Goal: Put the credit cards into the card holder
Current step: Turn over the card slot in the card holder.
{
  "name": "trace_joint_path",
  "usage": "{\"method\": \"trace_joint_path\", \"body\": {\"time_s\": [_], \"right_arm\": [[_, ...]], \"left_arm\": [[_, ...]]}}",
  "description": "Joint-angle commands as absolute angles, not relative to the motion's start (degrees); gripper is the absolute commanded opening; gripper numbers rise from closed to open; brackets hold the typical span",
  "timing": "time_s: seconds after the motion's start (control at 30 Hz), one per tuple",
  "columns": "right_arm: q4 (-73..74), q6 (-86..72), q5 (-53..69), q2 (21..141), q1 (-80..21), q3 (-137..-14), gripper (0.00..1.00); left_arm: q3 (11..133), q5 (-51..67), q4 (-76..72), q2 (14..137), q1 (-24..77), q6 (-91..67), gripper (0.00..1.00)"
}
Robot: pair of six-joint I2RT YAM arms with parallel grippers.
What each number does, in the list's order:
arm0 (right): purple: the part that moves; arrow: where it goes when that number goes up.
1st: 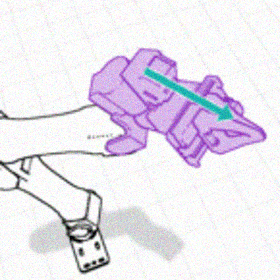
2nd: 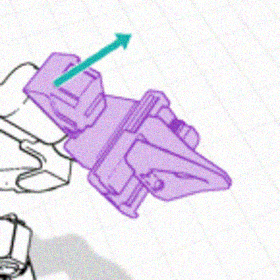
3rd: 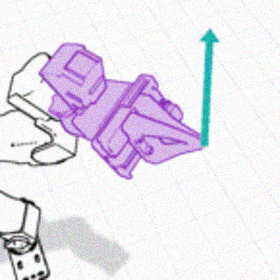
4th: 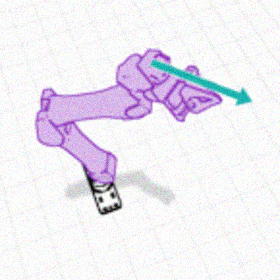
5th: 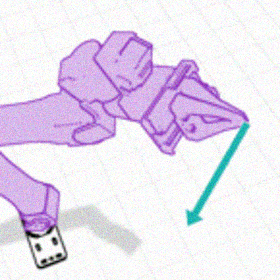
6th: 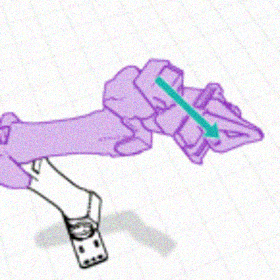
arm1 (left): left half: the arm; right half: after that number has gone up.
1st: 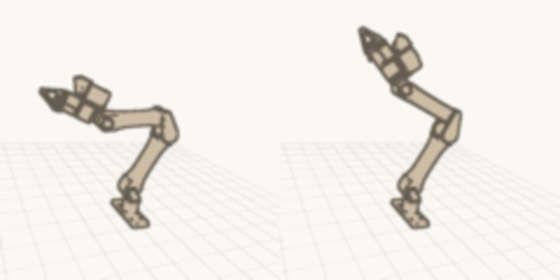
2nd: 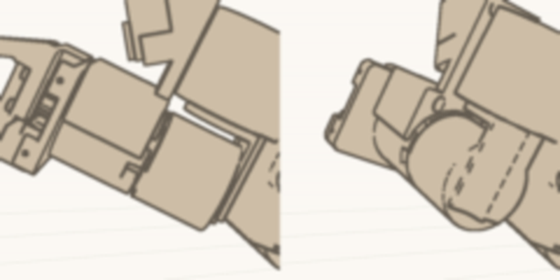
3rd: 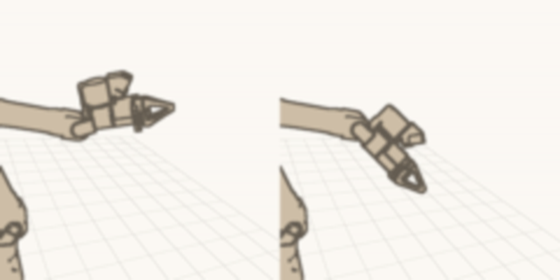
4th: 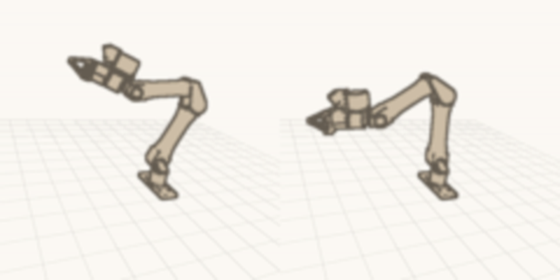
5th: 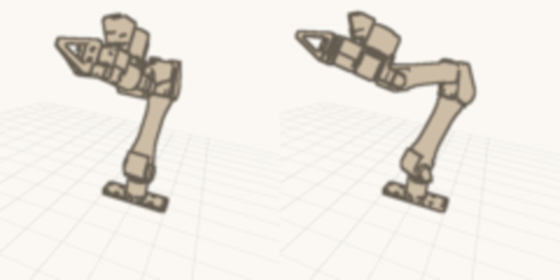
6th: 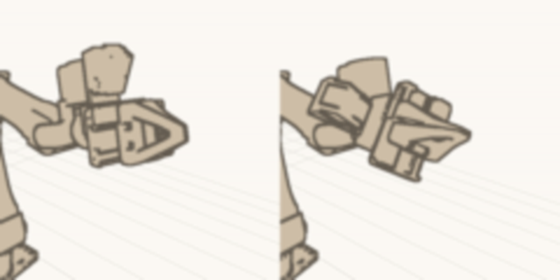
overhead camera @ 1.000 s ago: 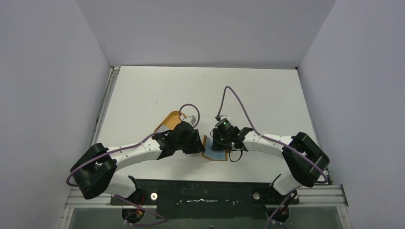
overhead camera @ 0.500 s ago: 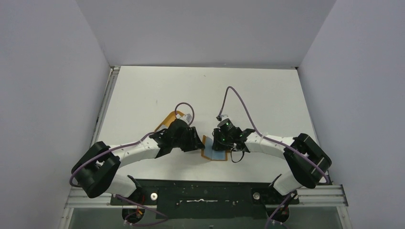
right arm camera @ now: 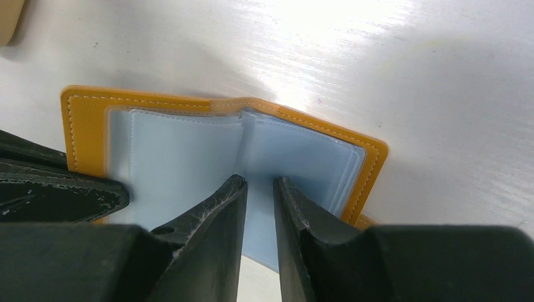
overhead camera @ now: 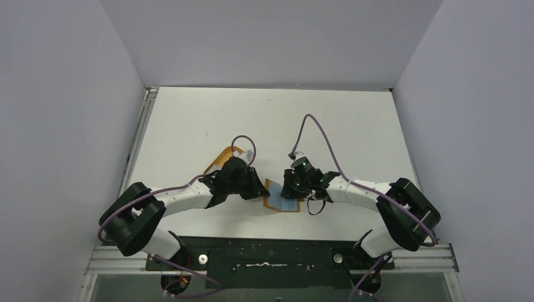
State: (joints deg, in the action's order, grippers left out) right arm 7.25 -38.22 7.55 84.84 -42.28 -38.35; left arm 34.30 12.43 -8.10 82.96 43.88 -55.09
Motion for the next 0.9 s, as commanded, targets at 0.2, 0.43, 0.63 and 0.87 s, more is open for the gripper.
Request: {"method": "trace_joint_path", "body": {"time_s": [0.2, 0.43, 0.63, 0.87], "right_arm": [[7.73, -39.07, 6.76, 83.92, -40.47, -35.67, 0.30], [2.23, -42.07, 10.76, 80.03, -37.72, -31.44, 0.48], [0.44, -43.41, 12.55, 75.62, -37.44, -30.50, 0.62], [-0.20, -41.51, 13.35, 74.72, -38.31, -32.16, 0.71]], "left_arm": [[33.62, 15.91, -15.91, 85.63, 43.68, -55.12, 0.00], [32.93, 16.40, -17.75, 86.30, 43.64, -55.97, 0.00], [32.83, 15.84, -17.50, 86.31, 43.64, -56.24, 0.00], [32.86, 15.56, -17.40, 86.39, 43.60, -56.34, 0.00]]}}
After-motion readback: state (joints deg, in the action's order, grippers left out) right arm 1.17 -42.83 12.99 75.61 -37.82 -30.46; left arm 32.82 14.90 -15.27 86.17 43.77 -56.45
